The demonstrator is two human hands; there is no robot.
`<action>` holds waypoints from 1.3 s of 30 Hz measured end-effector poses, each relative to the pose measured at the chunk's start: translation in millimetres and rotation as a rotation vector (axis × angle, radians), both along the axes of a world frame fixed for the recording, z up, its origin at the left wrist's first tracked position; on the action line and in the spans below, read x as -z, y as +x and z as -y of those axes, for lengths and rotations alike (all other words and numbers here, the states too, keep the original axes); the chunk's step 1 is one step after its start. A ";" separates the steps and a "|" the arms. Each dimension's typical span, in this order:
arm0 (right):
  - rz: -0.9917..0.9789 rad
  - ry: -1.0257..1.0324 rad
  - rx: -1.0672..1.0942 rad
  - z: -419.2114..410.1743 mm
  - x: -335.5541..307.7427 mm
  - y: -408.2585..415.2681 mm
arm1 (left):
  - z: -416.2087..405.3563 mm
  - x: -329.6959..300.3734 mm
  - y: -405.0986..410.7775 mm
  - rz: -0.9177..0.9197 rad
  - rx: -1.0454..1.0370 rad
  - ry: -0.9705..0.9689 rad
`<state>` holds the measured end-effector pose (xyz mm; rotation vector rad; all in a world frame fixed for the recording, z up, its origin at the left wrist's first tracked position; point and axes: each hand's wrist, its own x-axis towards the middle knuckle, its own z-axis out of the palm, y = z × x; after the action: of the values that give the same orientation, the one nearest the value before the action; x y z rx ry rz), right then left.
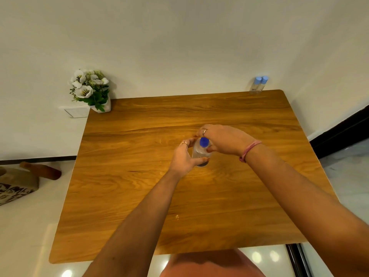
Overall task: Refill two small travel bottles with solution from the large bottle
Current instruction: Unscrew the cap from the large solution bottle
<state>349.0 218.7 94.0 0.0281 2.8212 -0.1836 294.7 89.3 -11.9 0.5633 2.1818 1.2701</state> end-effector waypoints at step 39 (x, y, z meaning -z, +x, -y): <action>0.025 0.063 0.060 1.9 0.4 -5.3 | 1.0 1.8 0.3 0.021 0.008 0.015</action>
<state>343.7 216.8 93.7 0.1278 2.8026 -0.1063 295.0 88.3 -13.7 0.5617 2.1529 1.2840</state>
